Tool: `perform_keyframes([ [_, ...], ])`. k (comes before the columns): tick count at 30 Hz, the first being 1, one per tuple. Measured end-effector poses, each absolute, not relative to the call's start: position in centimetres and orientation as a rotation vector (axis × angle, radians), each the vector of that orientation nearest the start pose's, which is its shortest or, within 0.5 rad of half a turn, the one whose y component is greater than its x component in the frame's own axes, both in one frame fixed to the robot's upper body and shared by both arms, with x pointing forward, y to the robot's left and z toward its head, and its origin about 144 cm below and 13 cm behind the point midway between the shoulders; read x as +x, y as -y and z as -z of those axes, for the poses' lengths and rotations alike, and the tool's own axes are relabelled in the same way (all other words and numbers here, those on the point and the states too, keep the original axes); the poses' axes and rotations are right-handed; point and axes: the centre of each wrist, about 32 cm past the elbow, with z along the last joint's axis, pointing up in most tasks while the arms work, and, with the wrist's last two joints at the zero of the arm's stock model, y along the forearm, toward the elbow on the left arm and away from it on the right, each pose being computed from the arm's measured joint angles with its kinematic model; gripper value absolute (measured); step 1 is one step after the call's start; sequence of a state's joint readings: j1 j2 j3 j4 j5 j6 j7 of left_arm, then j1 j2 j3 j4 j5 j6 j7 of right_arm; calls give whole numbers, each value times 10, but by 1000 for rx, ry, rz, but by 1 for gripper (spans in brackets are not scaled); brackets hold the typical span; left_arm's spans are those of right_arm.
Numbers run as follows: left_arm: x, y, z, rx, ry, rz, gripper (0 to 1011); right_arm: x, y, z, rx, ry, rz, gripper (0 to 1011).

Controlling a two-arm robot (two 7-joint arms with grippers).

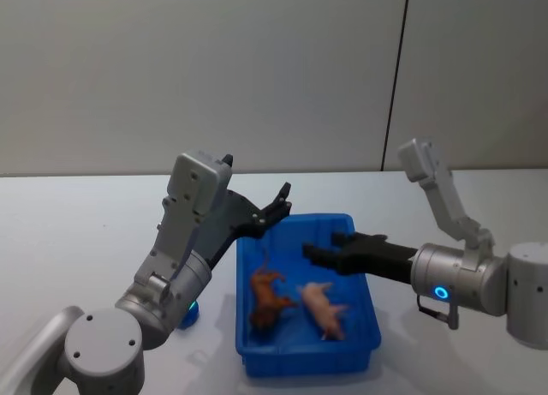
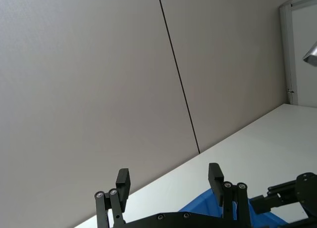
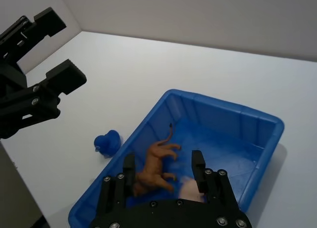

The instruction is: Pick up the two dolls from the table and place them into the box.

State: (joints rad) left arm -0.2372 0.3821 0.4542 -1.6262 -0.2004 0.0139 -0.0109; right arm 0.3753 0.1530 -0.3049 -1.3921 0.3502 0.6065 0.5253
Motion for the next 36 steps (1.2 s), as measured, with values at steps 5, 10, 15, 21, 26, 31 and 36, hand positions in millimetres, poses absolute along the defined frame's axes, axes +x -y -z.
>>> perform_keyframes([
  [5, 492, -198, -1204, 61, 268, -1124, 1001, 553, 184, -1208, -229, -460, 693, 801],
  [10, 492, -198, -1204, 61, 268, -1124, 1001, 555, 183, -1209, -228, -467, 682, 941],
  [15, 492, -198, -1204, 61, 268, -1124, 1001, 555, 184, -1212, -207, -452, 691, 1001],
  [21, 492, -198, -1204, 61, 268, -1124, 1001, 553, 191, -1218, -159, -412, 734, 1001],
  [26, 492, -198, -1204, 61, 268, -1124, 1001, 551, 198, -1221, -127, -386, 780, 1001],
  [31, 492, -198, -1204, 61, 268, -1124, 1001, 546, 211, -1223, -92, -368, 855, 1001],
  [36, 492, -198, -1204, 61, 268, -1124, 1001, 540, 222, -1224, -70, -364, 921, 1001],
])
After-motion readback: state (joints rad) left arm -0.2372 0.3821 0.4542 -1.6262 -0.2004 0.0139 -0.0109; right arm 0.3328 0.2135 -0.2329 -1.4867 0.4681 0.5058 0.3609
